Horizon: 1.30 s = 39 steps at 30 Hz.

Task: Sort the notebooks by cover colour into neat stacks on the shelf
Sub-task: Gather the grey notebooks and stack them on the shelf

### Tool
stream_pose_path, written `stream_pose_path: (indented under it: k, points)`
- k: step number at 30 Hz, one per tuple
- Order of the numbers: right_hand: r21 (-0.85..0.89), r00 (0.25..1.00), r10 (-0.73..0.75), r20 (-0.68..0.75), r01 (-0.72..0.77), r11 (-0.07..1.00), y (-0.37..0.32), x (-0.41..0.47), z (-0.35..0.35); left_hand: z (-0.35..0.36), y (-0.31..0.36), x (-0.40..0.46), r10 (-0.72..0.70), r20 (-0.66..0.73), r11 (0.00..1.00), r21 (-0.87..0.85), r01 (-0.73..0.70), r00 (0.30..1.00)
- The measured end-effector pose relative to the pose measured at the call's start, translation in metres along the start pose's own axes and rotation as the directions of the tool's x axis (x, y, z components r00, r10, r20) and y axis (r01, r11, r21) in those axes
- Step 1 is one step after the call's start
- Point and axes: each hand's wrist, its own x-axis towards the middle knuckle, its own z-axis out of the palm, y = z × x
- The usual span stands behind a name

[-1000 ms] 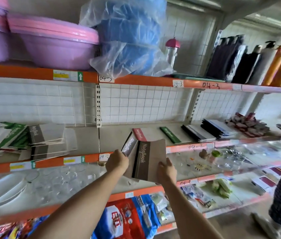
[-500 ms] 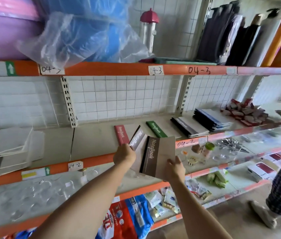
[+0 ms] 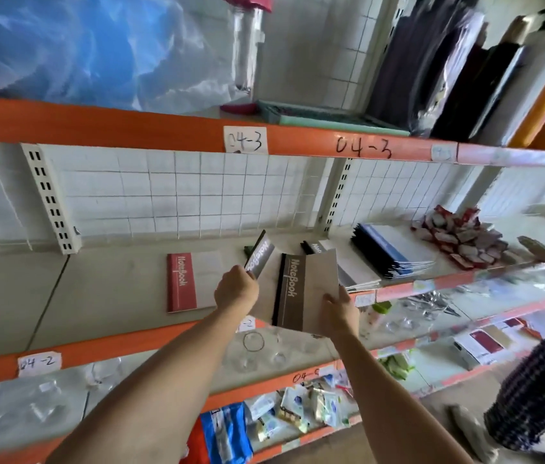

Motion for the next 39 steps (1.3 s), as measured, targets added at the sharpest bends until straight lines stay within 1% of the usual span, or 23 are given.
stream_pose_path:
  k: [5, 9, 15, 19, 22, 27, 30, 33, 36, 39]
  points:
    - [-0.033, 0.999, -0.020, 0.029, 0.021, 0.999, 0.009, 0.037, -0.013, 0.025, 0.027, 0.012, -0.021, 0.002, 1.000, 0.021, 0.021, 1.000]
    - [-0.054, 0.998, -0.034, 0.049, 0.037, 0.998, 0.016, 0.075, -0.020, 0.042, 0.049, 0.023, -0.046, -0.026, 0.999, 0.020, 0.046, 0.999]
    - [-0.129, 0.988, -0.096, 0.121, 0.112, 0.985, 0.018, 0.131, -0.039, 0.059, 0.068, 0.028, -0.123, -0.117, 0.991, 0.033, 0.128, 0.985]
    - [-0.199, 0.982, -0.126, 0.142, 0.153, 0.968, 0.020, 0.173, -0.057, 0.063, 0.081, 0.034, -0.184, -0.199, 0.981, 0.028, 0.193, 0.963]
    - [-0.226, 0.973, -0.122, 0.197, 0.166, 0.960, 0.020, 0.200, -0.066, 0.069, 0.093, 0.038, -0.196, -0.241, 0.977, 0.034, 0.210, 0.951]
    - [-0.278, 0.943, -0.172, 0.284, 0.253, 0.927, 0.024, 0.230, -0.071, 0.087, 0.115, 0.036, -0.216, -0.300, 0.971, 0.037, 0.237, 0.929]
    - [-0.331, 0.908, -0.218, 0.359, 0.342, 0.879, 0.023, 0.243, -0.070, 0.098, 0.125, 0.035, -0.231, -0.313, 0.968, 0.021, 0.250, 0.921]
    - [-0.347, 0.862, -0.301, 0.409, 0.452, 0.822, 0.023, 0.252, -0.071, 0.104, 0.136, 0.034, -0.255, -0.327, 0.961, 0.013, 0.275, 0.910]
    - [-0.406, 0.821, -0.306, 0.481, 0.519, 0.752, 0.025, 0.258, -0.071, 0.107, 0.147, 0.035, -0.279, -0.345, 0.953, 0.018, 0.303, 0.896]
    - [-0.513, 0.790, -0.257, 0.557, 0.570, 0.642, 0.032, 0.263, -0.065, 0.111, 0.158, 0.036, -0.266, -0.344, 0.955, 0.036, 0.296, 0.901]
